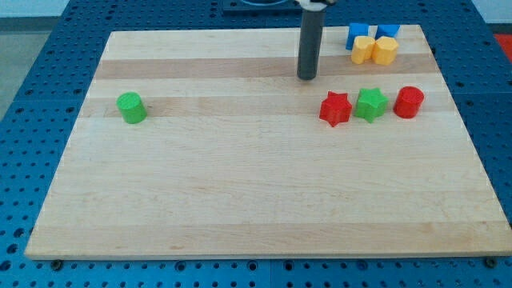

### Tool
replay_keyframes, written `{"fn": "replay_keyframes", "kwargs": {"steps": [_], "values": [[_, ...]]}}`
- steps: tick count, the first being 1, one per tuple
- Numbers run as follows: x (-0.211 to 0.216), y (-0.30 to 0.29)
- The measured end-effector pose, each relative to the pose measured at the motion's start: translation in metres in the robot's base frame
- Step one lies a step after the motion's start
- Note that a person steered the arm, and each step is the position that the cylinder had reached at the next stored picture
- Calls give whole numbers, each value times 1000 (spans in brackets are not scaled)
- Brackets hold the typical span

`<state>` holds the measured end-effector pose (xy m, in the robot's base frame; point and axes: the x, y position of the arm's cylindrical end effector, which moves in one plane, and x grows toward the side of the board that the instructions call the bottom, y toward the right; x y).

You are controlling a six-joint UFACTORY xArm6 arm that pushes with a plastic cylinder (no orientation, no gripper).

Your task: Push the red star and green star into the red circle

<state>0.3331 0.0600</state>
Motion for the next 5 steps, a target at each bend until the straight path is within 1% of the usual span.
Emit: {"fn": "replay_keyframes", "kwargs": {"steps": [1, 2, 3, 4, 5], "values": [[29, -16], [51, -15], [75, 2], [82, 25], [77, 27]]}}
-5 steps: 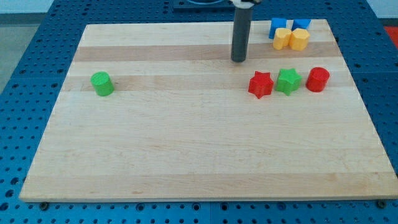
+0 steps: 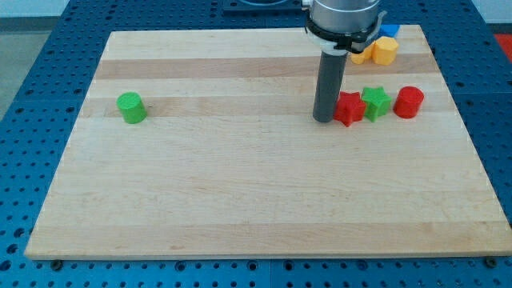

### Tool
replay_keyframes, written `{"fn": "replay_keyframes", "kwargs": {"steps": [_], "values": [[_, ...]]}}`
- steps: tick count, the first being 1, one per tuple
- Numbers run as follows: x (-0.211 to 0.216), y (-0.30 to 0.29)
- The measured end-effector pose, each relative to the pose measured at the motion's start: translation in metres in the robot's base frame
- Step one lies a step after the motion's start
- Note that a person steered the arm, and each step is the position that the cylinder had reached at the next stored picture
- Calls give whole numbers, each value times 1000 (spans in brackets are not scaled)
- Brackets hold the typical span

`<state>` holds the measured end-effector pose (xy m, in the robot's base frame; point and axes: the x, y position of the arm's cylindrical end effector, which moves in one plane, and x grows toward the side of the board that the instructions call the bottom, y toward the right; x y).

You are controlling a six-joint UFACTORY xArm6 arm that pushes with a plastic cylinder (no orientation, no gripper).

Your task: Push the red star and green star into the red circle

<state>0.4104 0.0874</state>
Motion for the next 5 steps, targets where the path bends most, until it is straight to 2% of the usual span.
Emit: {"fn": "replay_keyframes", "kwargs": {"steps": [5], "values": [[7, 21]]}}
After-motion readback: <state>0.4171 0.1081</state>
